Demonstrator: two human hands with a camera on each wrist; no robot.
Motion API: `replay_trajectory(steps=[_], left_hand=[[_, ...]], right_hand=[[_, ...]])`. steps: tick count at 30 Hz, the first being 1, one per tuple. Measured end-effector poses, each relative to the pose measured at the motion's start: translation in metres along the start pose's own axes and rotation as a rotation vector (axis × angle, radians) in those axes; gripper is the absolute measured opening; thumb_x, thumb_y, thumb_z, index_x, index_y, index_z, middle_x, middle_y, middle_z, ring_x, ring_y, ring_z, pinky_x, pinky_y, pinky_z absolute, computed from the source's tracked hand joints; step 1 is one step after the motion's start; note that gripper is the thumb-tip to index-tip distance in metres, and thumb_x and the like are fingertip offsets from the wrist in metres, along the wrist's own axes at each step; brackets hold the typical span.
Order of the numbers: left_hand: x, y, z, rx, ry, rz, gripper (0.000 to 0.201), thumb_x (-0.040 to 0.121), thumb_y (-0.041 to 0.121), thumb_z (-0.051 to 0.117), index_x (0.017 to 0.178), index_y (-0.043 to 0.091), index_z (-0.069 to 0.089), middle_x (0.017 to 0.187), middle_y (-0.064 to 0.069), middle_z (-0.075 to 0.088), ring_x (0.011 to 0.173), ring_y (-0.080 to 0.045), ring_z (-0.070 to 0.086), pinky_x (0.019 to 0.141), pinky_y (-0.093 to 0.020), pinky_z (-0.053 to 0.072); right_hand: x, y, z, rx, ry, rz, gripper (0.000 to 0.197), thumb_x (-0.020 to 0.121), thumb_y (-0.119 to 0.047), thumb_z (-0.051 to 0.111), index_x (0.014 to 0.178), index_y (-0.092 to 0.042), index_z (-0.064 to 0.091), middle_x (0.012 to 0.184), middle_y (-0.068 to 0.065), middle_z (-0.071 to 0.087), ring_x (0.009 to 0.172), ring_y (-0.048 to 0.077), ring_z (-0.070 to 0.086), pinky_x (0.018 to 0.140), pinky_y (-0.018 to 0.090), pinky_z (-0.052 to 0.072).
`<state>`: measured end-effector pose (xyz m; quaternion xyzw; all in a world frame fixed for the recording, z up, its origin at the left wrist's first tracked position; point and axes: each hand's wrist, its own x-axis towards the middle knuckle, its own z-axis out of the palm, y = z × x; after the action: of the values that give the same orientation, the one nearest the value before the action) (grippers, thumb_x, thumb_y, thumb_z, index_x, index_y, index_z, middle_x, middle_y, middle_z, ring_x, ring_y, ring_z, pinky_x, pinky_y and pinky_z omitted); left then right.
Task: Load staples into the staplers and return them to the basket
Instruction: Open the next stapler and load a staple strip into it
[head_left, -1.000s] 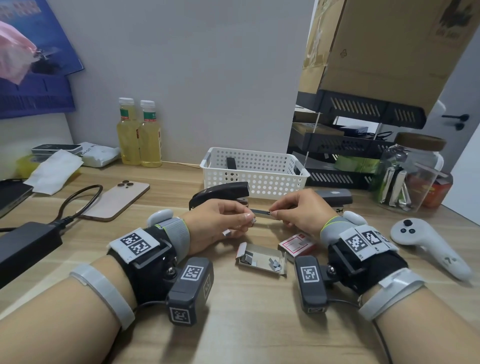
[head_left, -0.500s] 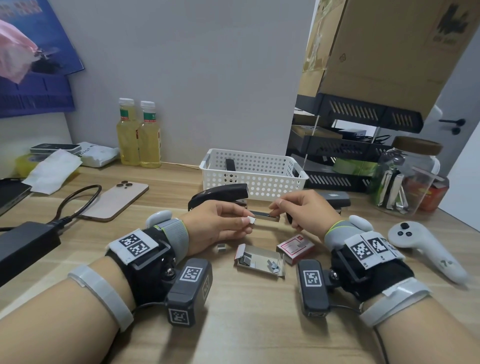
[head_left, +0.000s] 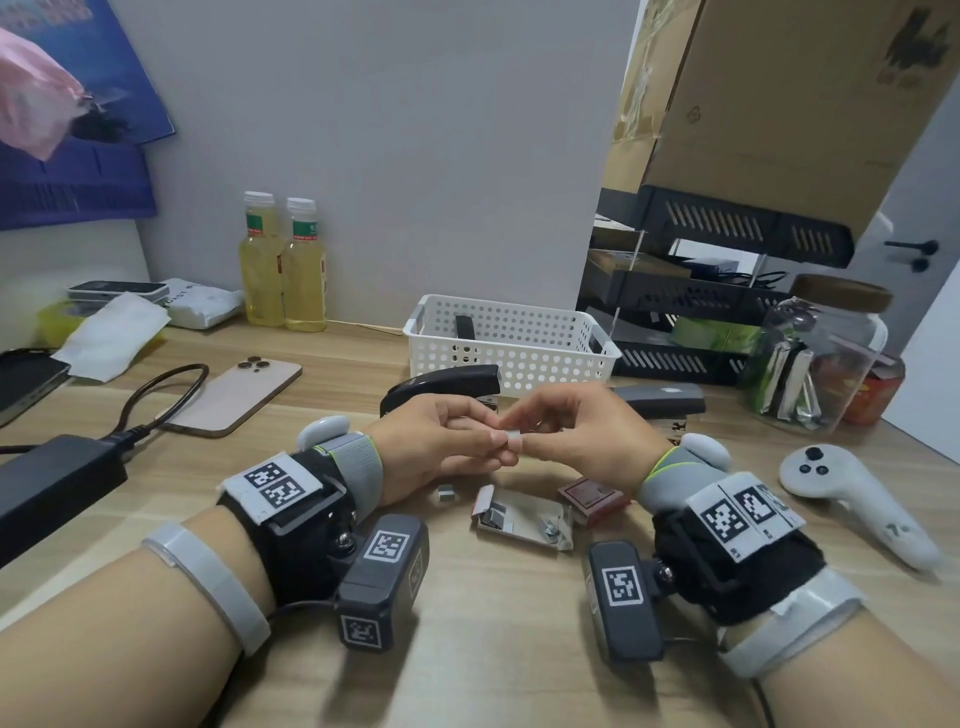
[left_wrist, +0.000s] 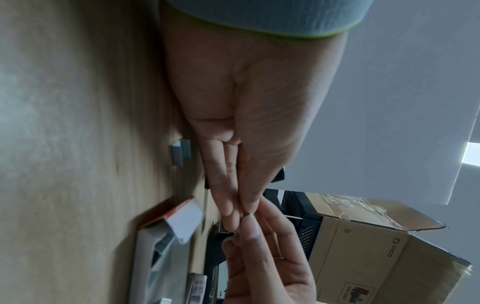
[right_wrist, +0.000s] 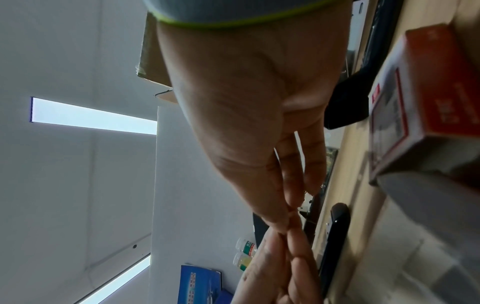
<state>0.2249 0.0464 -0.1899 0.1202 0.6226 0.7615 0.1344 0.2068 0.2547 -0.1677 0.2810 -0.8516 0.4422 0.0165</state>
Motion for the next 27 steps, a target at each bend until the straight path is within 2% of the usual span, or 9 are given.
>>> replay_trajectory(steps=[4, 6, 8, 12, 15, 19, 21, 23, 27], left_hand=[[-0.001, 0.005, -0.001, 0.072, 0.002, -0.022, 0.025, 0.088, -0.001, 0.069, 0.111, -0.007, 0.062, 0.098, -0.027, 0.073, 0.09, -0.029, 0.075, 0.075, -0.028, 0.062], [-0.001, 0.014, -0.006, 0.194, -0.018, -0.049, 0.024, 0.089, 0.002, 0.07, 0.111, -0.006, 0.065, 0.102, -0.023, 0.074, 0.09, -0.027, 0.075, 0.072, -0.024, 0.06], [-0.003, 0.024, -0.014, 0.445, -0.064, -0.084, 0.022, 0.088, 0.008, 0.073, 0.108, 0.0, 0.071, 0.093, -0.012, 0.076, 0.081, -0.016, 0.07, 0.067, -0.02, 0.055], [-0.01, 0.032, -0.025, 0.816, -0.207, -0.174, 0.019, 0.083, 0.017, 0.079, 0.101, 0.014, 0.078, 0.085, -0.004, 0.075, 0.077, -0.013, 0.066, 0.072, -0.027, 0.053], [-0.011, 0.032, -0.024, 0.893, -0.228, -0.213, 0.023, 0.079, 0.014, 0.082, 0.101, 0.015, 0.076, 0.086, -0.002, 0.075, 0.077, -0.01, 0.067, 0.073, -0.025, 0.055], [-0.01, 0.033, -0.023, 0.988, -0.226, -0.21, 0.024, 0.077, 0.013, 0.084, 0.1, 0.017, 0.076, 0.089, -0.001, 0.072, 0.081, -0.012, 0.064, 0.09, -0.034, 0.055], [-0.009, 0.033, -0.021, 1.032, -0.227, -0.205, 0.02, 0.079, 0.015, 0.082, 0.098, 0.021, 0.076, 0.085, 0.004, 0.07, 0.076, -0.007, 0.062, 0.086, -0.03, 0.054], [-0.008, 0.034, -0.02, 1.082, -0.224, -0.189, 0.015, 0.081, 0.019, 0.081, 0.094, 0.025, 0.077, 0.079, 0.008, 0.068, 0.07, -0.004, 0.059, 0.078, -0.025, 0.051], [-0.007, 0.033, -0.02, 1.088, -0.203, -0.182, 0.005, 0.083, 0.022, 0.079, 0.085, 0.026, 0.078, 0.075, 0.008, 0.07, 0.07, -0.008, 0.063, 0.076, -0.027, 0.055]], right_hand=[[0.001, 0.004, 0.0, 0.025, 0.023, 0.023, 0.015, 0.079, -0.024, 0.084, 0.092, -0.018, 0.079, 0.084, -0.002, 0.078, 0.079, 0.008, 0.071, 0.078, 0.024, 0.056], [0.002, 0.009, -0.004, 0.032, 0.103, 0.046, 0.012, 0.08, -0.021, 0.083, 0.091, -0.018, 0.079, 0.078, -0.007, 0.077, 0.074, 0.004, 0.069, 0.074, 0.02, 0.053], [0.004, 0.015, -0.01, 0.006, 0.203, 0.074, 0.01, 0.082, -0.019, 0.081, 0.092, -0.019, 0.079, 0.068, -0.011, 0.072, 0.063, -0.002, 0.063, 0.065, 0.014, 0.048], [0.007, 0.023, -0.013, 0.017, 0.262, 0.149, 0.007, 0.083, -0.016, 0.079, 0.091, -0.016, 0.079, 0.073, 0.0, 0.075, 0.052, -0.002, 0.059, 0.061, 0.018, 0.044], [0.011, 0.026, -0.011, -0.063, 0.262, 0.208, 0.006, 0.082, -0.022, 0.08, 0.087, -0.019, 0.078, 0.064, -0.008, 0.073, 0.047, -0.004, 0.053, 0.058, 0.017, 0.039], [0.013, 0.025, -0.01, -0.143, 0.24, 0.277, 0.004, 0.082, -0.024, 0.08, 0.086, -0.023, 0.079, 0.043, -0.027, 0.055, 0.042, -0.009, 0.049, 0.051, 0.011, 0.033], [0.012, 0.024, -0.009, -0.146, 0.214, 0.286, 0.004, 0.084, -0.024, 0.079, 0.088, -0.023, 0.079, 0.041, -0.029, 0.052, 0.042, -0.013, 0.05, 0.047, 0.007, 0.034], [0.011, 0.023, -0.009, -0.145, 0.202, 0.298, 0.005, 0.084, -0.026, 0.079, 0.088, -0.023, 0.079, 0.042, -0.028, 0.054, 0.041, -0.013, 0.05, 0.047, 0.007, 0.033], [0.011, 0.024, -0.009, -0.129, 0.221, 0.316, 0.006, 0.083, -0.026, 0.08, 0.089, -0.024, 0.08, 0.058, -0.02, 0.062, 0.05, -0.008, 0.054, 0.052, 0.01, 0.035]])
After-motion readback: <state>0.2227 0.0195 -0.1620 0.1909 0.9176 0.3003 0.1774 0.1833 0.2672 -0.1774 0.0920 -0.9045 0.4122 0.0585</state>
